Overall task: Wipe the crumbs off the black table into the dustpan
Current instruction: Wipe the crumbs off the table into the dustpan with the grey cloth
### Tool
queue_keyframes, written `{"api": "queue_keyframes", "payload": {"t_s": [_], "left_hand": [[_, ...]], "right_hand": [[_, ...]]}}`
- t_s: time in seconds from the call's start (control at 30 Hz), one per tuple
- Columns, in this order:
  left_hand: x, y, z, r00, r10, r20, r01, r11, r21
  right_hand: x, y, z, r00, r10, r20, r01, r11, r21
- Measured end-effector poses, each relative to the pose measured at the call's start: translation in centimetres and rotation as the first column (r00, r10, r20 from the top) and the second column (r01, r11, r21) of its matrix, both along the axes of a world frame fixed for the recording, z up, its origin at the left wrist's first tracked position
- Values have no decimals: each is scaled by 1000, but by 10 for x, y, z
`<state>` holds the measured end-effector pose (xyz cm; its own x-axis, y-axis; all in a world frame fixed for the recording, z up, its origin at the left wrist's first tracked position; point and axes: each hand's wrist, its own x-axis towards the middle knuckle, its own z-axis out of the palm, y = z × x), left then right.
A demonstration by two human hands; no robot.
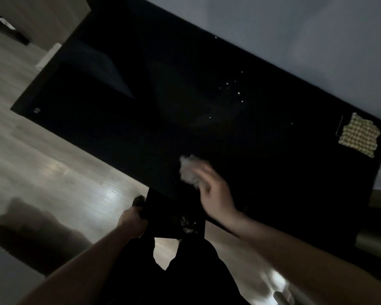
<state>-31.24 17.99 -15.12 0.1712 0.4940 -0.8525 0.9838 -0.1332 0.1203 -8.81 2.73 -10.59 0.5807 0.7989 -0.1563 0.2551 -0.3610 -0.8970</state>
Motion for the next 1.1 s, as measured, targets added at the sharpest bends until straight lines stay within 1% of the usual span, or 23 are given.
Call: {"api": "queue_keyframes", "payload": {"t_s": [0.1, 0.2, 0.27, 0.33, 0.4, 0.47, 0.53, 0.6, 0.73, 0.8, 0.87, 0.93, 1.03, 1.1], "left_hand": [[-2, 6, -3, 1000, -6, -15, 5, 1000, -24], [-6, 12, -8, 1000, -14, -24, 14, 1000, 1], [-8, 14, -12, 999, -26, -31, 26, 1000, 9], [-12, 15, -19, 999, -29, -42, 29, 1000, 5], [-15, 17, -23, 998, -22, -54, 23, 1000, 13], [-18, 18, -26, 998, -22, -52, 23, 1000, 5], [-17, 19, -26, 998, -28, -49, 28, 1000, -5], [-13, 20, -23, 999, -24, -42, 24, 1000, -5], [-3, 16, -17, 1000, -9, -27, 8, 1000, -9], [1, 15, -14, 1000, -10, -19, 10, 1000, -9], [5, 13, -10, 1000, -10, -20, 10, 1000, -5], [8, 12, -4, 1000, 7, -17, -7, 1000, 3], [11, 9, 4, 999, 51, -9, -51, 999, 13], [11, 8, 7, 997, 73, -12, -72, 997, 24]], "right_hand": [[86, 32, -6, 972, -164, 168, 169, 986, -14], [169, 62, -9, 921, -232, 312, 272, 958, -91], [218, 76, -15, 891, -216, 400, 306, 936, -177], [255, 86, -26, 878, -149, 454, 293, 919, -265], [278, 96, -36, 897, -62, 438, 247, 891, -380], [281, 106, -44, 916, -17, 402, 224, 851, -474], [269, 113, -50, 910, -6, 415, 227, 843, -487], [243, 113, -54, 896, 46, 442, 171, 883, -437], [166, 86, -54, 868, 187, 459, -30, 944, -328], [122, 69, -50, 854, 278, 439, -166, 947, -276], [78, 50, -44, 846, 373, 381, -283, 920, -272], [35, 30, -38, 847, 438, 303, -364, 891, -271], [-15, 3, -37, 881, 447, 152, -418, 889, -189], [-35, -10, -37, 876, 476, 78, -465, 876, -125]]}}
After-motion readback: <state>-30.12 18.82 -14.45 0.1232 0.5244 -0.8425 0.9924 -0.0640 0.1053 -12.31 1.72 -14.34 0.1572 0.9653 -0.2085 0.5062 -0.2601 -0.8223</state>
